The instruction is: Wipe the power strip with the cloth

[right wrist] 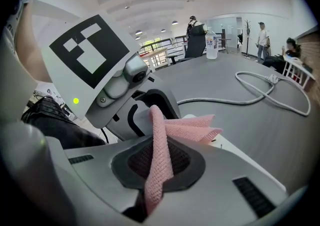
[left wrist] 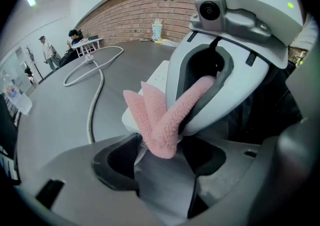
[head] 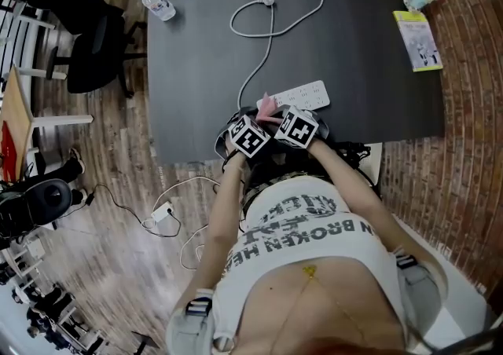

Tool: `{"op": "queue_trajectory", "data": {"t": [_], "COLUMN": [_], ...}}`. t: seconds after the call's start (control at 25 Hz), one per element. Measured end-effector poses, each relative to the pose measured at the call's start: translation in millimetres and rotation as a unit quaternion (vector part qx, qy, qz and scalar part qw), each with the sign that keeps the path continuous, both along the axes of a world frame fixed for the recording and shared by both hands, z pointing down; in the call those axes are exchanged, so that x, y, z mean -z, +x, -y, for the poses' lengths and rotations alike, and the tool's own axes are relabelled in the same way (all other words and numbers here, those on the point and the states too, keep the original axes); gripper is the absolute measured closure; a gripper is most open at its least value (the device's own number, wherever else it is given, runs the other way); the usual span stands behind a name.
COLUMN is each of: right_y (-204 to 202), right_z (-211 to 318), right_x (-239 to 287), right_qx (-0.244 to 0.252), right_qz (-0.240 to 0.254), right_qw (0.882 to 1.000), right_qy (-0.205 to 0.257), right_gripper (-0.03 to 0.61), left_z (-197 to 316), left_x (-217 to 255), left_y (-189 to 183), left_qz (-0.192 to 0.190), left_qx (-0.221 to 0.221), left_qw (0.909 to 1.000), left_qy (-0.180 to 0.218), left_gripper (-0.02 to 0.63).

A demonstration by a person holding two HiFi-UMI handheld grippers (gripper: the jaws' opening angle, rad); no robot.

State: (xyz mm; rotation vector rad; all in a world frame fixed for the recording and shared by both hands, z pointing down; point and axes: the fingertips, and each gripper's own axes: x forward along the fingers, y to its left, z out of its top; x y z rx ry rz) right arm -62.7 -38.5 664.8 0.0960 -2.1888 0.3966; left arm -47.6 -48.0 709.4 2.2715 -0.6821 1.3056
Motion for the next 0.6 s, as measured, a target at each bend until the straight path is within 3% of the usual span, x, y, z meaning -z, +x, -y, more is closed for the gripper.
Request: {"op": "queue_trajectory", "data": {"t": [0.6], "right_y": [26.0], "right_z": [15.1], "right_x": [0.1], "right_qx": [-0.036], "right_qz": [-0.002], "right_qw": [0.999], "right_qy": [0.003], "right_gripper": [0.563], "left_z": [-0.7], "left_x": [0.9], "left_y": [-1.8], "left_qz": [0.000], "left_qx": [-0.002], "left_qw": [1.0000], "left_qy": [-0.001], "left_gripper": [0.348]}}
